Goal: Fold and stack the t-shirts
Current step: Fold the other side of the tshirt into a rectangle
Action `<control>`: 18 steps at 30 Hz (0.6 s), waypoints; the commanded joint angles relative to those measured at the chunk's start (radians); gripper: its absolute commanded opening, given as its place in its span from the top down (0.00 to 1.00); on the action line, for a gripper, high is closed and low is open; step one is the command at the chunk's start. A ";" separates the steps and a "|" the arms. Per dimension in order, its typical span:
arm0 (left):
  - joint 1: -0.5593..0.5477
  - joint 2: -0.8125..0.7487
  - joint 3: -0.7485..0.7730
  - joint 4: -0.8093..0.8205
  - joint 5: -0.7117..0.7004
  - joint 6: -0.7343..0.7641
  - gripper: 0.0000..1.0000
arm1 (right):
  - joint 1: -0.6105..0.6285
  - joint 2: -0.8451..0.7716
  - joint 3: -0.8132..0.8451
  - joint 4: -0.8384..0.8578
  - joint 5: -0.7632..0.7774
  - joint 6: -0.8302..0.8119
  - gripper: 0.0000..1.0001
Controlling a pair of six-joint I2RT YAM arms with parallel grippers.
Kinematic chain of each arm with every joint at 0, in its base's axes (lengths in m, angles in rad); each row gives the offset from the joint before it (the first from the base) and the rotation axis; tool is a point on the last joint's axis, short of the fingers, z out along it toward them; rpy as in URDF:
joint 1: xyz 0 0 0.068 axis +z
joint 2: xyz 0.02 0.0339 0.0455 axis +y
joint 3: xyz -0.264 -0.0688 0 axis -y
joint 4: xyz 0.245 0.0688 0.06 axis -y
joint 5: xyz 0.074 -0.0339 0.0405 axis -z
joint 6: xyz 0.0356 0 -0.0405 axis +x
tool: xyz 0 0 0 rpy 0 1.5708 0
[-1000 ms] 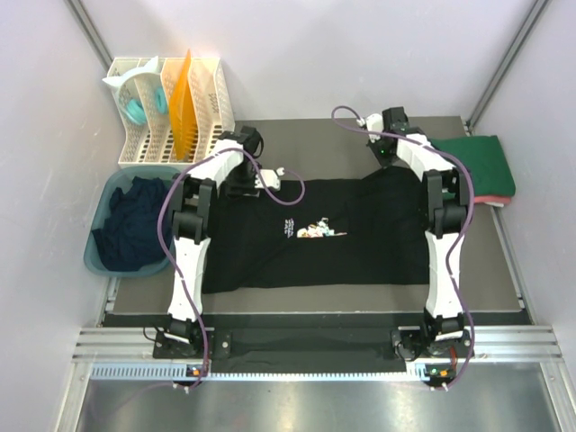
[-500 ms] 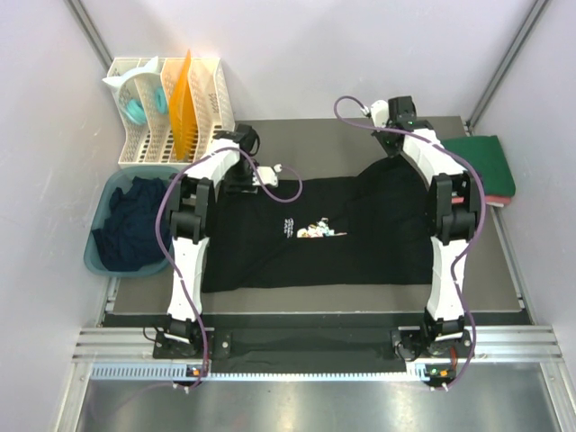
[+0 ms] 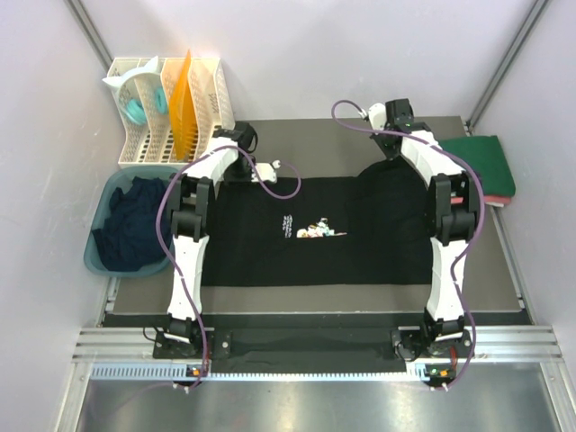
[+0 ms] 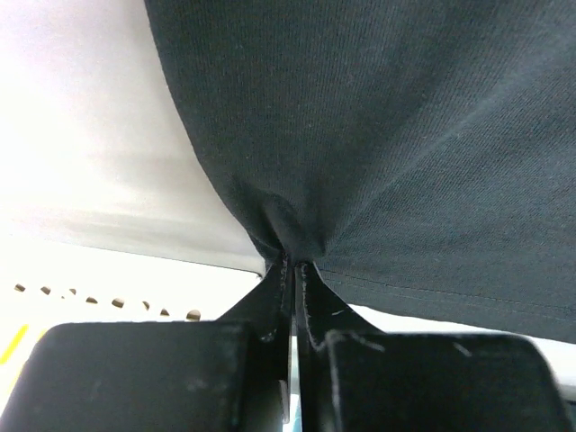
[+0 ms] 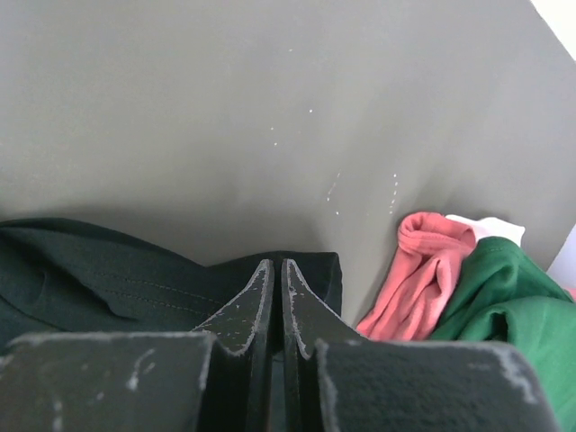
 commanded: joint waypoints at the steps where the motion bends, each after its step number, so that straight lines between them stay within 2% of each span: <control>1: 0.006 -0.002 0.009 0.030 0.006 0.004 1.00 | 0.013 -0.099 0.000 0.020 0.013 -0.011 1.00; 7: 0.006 -0.078 -0.011 0.182 -0.005 -0.116 1.00 | 0.013 -0.159 -0.040 0.024 0.014 -0.039 1.00; 11: 0.007 -0.117 -0.056 0.277 -0.035 -0.119 1.00 | 0.013 -0.196 -0.072 0.034 0.040 -0.094 1.00; 18: 0.007 -0.140 -0.070 0.276 -0.058 -0.130 1.00 | 0.007 -0.239 -0.108 0.067 0.090 -0.112 1.00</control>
